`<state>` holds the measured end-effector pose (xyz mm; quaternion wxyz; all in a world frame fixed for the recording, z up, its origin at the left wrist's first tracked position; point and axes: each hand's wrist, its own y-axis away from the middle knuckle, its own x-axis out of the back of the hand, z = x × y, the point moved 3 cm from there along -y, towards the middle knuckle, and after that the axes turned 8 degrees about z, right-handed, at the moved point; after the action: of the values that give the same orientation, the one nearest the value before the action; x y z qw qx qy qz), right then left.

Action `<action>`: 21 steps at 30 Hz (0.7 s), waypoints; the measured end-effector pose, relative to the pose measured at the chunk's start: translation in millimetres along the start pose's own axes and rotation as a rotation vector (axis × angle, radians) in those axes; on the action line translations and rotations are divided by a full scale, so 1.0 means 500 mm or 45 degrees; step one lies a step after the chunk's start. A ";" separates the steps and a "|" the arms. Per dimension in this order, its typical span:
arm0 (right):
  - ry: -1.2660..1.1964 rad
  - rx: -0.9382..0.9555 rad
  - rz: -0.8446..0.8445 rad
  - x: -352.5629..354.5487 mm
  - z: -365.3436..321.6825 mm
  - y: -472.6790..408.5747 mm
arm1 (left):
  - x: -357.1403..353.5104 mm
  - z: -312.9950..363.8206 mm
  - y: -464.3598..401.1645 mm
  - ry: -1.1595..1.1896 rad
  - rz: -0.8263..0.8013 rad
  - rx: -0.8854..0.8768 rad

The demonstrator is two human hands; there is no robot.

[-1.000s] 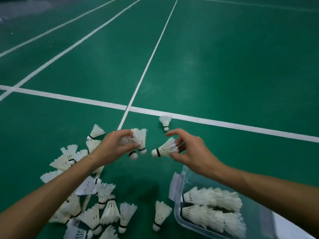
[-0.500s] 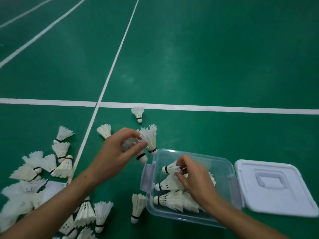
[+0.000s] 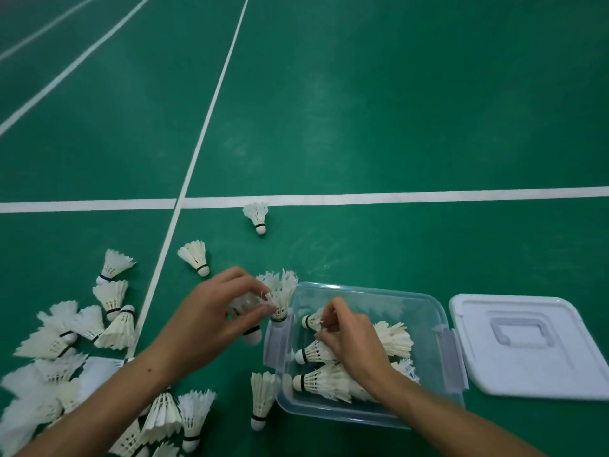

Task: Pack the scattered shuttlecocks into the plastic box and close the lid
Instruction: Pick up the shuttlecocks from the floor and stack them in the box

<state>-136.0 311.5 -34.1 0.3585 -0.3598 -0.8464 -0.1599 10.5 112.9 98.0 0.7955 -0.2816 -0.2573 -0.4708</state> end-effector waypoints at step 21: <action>0.045 0.346 0.258 0.180 -0.093 0.031 | -0.108 0.098 -0.109 -0.559 -0.404 -0.409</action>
<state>-145.5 342.0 63.6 0.4330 -0.3885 -0.8132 -0.0133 -68.3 157.6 107.7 0.5826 -0.4551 -0.3860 -0.5517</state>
